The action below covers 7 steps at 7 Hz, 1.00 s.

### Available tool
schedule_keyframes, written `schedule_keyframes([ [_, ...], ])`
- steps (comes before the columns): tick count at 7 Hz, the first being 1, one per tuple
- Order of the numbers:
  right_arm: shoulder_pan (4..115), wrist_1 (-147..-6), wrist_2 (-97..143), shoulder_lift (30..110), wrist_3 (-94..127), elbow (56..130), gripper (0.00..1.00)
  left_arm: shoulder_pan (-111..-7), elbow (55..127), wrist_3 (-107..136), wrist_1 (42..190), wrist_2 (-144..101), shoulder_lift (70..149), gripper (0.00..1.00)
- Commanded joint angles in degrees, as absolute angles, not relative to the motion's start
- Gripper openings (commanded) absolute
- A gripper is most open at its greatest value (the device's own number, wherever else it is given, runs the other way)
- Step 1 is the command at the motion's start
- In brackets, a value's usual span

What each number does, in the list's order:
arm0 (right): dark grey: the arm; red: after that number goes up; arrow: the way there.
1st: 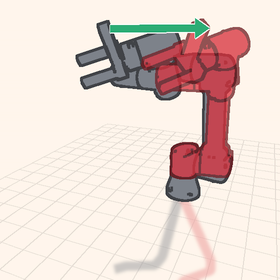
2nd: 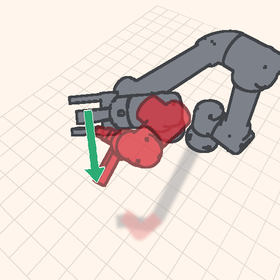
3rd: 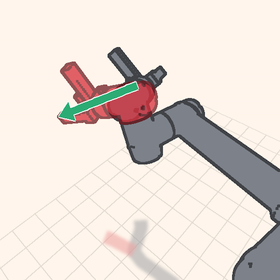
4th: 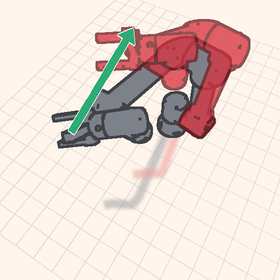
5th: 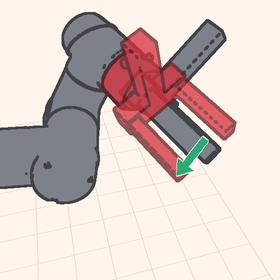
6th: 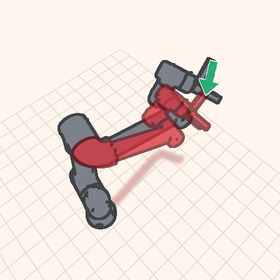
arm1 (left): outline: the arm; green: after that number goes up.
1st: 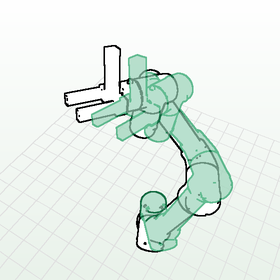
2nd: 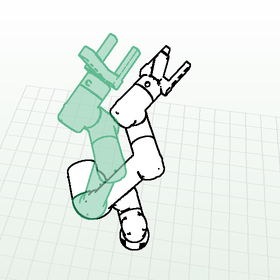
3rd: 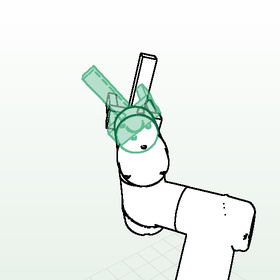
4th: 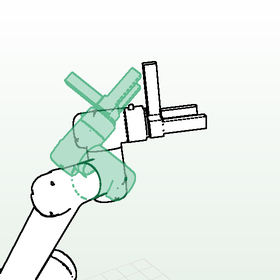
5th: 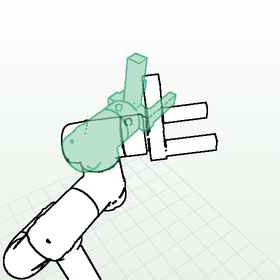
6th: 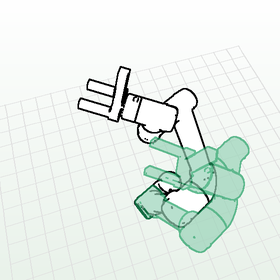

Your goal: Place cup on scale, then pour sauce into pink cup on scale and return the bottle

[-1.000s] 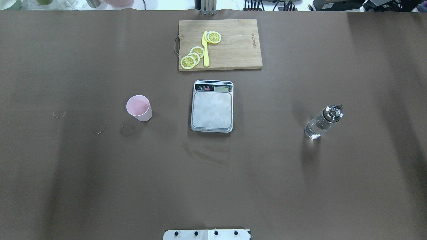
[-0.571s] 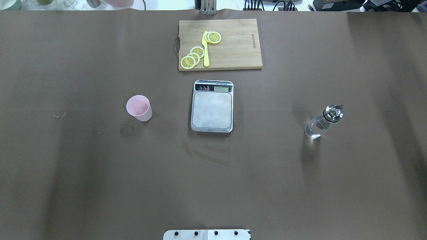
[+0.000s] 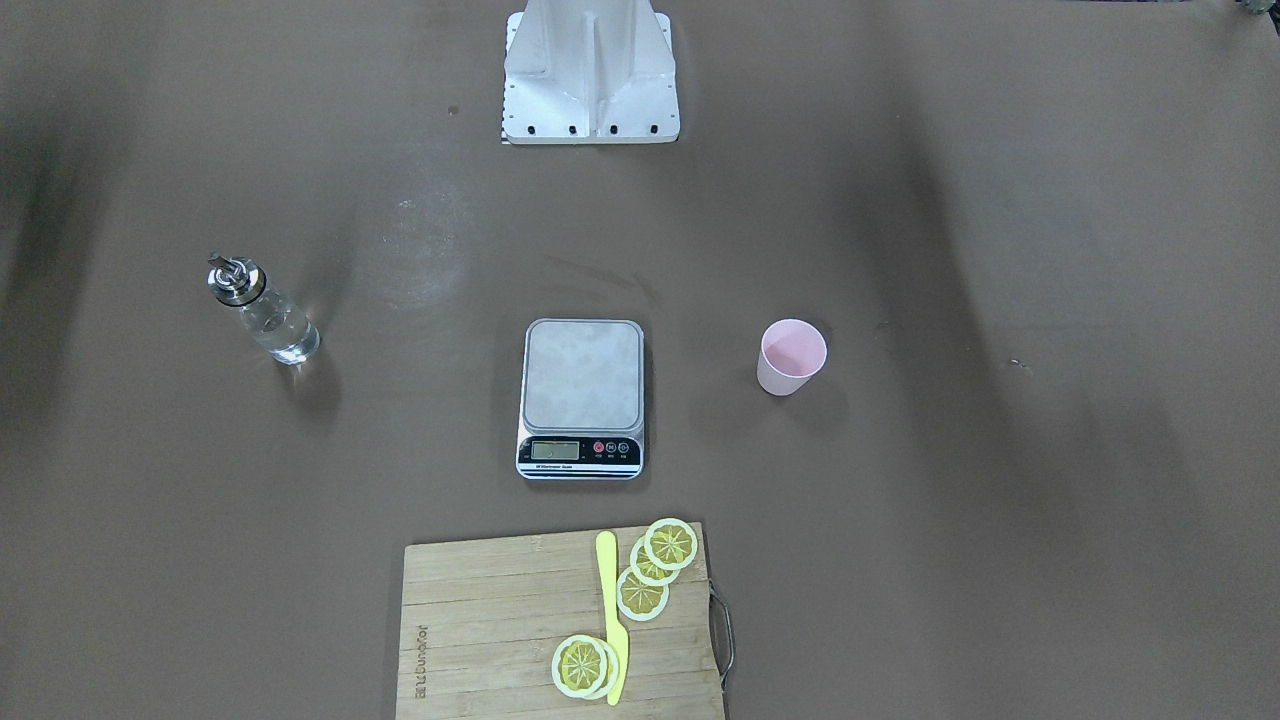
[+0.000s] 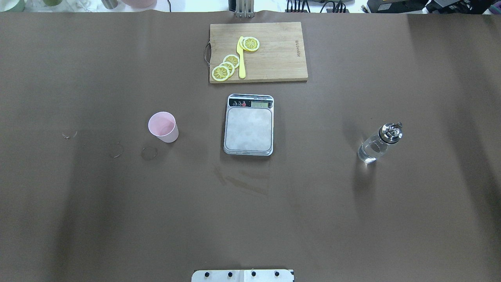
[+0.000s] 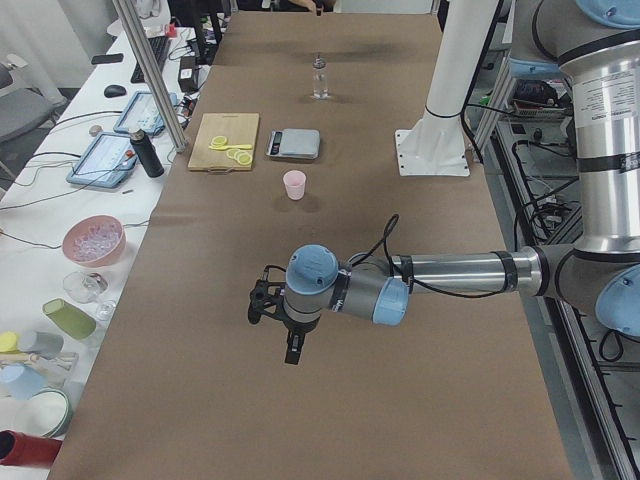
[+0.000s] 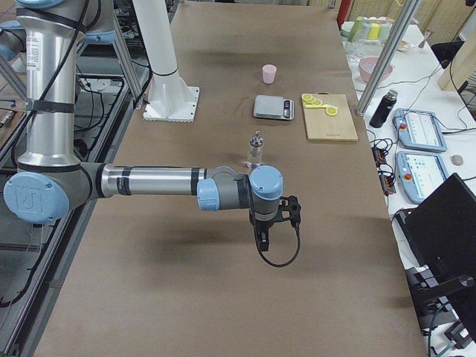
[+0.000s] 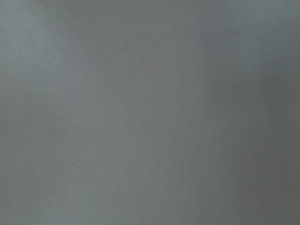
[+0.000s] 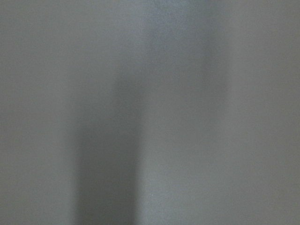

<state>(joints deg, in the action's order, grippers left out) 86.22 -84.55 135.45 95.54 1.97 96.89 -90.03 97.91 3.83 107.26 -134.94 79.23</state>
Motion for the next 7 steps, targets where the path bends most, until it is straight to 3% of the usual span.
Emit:
schedule_keyframes([
  [1, 86.2, -84.6, 135.5, 95.5, 2.0, 97.1, 1.00, -89.9, 97.8, 3.8, 106.8, -134.5, 80.0, 0.99],
  [7, 86.2, -83.8, 136.8, 95.5, 1.3, 96.9, 1.00, -89.9, 98.3, 4.5, 107.1, -134.8, 80.5, 0.99],
])
